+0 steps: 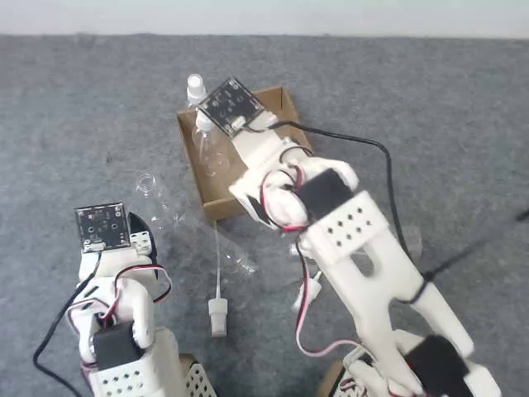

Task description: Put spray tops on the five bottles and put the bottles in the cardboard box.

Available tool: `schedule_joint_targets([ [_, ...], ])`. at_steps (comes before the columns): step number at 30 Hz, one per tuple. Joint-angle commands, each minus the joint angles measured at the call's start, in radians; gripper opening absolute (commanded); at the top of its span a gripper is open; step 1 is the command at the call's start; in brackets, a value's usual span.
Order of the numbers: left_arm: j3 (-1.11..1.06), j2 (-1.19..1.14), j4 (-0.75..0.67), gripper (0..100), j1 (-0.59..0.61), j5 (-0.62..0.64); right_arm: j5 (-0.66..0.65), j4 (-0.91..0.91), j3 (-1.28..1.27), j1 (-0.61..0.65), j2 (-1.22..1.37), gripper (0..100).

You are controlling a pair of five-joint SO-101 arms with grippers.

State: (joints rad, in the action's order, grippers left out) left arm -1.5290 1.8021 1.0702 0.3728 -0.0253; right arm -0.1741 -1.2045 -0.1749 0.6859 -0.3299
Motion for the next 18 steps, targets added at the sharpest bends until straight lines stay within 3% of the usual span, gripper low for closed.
schedule_joint_targets([
  [1,0.005,0.014,0.002,7,0.003,-0.012,-0.003,-0.134,0.061,-0.016,-0.133,28.8],
  [11,0.005,0.014,0.002,7,0.003,-0.012,-0.012,-0.486,0.060,-0.025,-0.186,28.8],
  [18,0.008,0.014,0.002,7,0.006,-0.012,-0.002,-0.453,-0.028,-0.028,-0.196,28.8],
])
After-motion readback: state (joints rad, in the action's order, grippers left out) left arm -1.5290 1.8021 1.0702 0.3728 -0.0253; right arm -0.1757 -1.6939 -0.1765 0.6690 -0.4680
